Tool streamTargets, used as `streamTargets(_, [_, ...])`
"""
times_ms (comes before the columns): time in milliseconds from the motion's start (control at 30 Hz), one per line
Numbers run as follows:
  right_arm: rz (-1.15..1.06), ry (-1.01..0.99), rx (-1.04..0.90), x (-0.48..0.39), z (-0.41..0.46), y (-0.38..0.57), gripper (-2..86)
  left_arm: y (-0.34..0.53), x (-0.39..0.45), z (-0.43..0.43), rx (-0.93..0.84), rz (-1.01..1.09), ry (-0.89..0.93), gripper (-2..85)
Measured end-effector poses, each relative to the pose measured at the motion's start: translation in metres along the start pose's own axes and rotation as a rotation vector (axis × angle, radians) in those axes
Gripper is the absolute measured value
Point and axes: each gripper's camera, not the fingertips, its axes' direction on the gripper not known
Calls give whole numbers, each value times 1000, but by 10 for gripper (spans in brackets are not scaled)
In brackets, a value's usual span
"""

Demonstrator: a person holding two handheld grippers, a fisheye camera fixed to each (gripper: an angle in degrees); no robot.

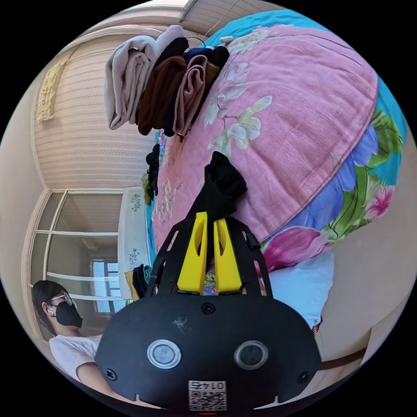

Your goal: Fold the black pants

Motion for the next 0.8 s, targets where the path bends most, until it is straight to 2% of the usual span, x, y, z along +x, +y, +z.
streamTargets(100, [-47, -3, 16, -13, 1, 3, 6, -3, 23, 7, 8, 117, -50, 12])
streamTargets(133, [-53, 15, 13, -16, 2, 4, 6, -7, 34, 11, -5, 178, -116, 14])
streamTargets(200, [-34, 48, -8, -15, 10, 3, 7, -18, 35, 26, -43, 191, -183, 16])
streamTargets(300, [9, 70, -24, -7, 25, 5, 10, -34, 0, 56, -109, 9, -124, 17])
streamTargets(367, [26, 56, -2, -7, 32, 11, 12, -20, 15, 60, -16, 85, -13, 17])
streamTargets(433, [28, 56, 5, -8, 36, 16, 13, -13, 24, 67, -2, 173, -114, 19])
streamTargets(567, [49, 27, 5, -5, 49, 24, 18, -18, -28, 105, -138, 145, -254, 29])
streamTargets(700, [24, 47, -8, -14, 59, 31, 25, -6, -43, 128, -151, 213, -272, 44])
streamTargets(800, [-7, 98, -1, -24, 62, 39, 38, 4, -52, 134, -142, 257, -356, 61])
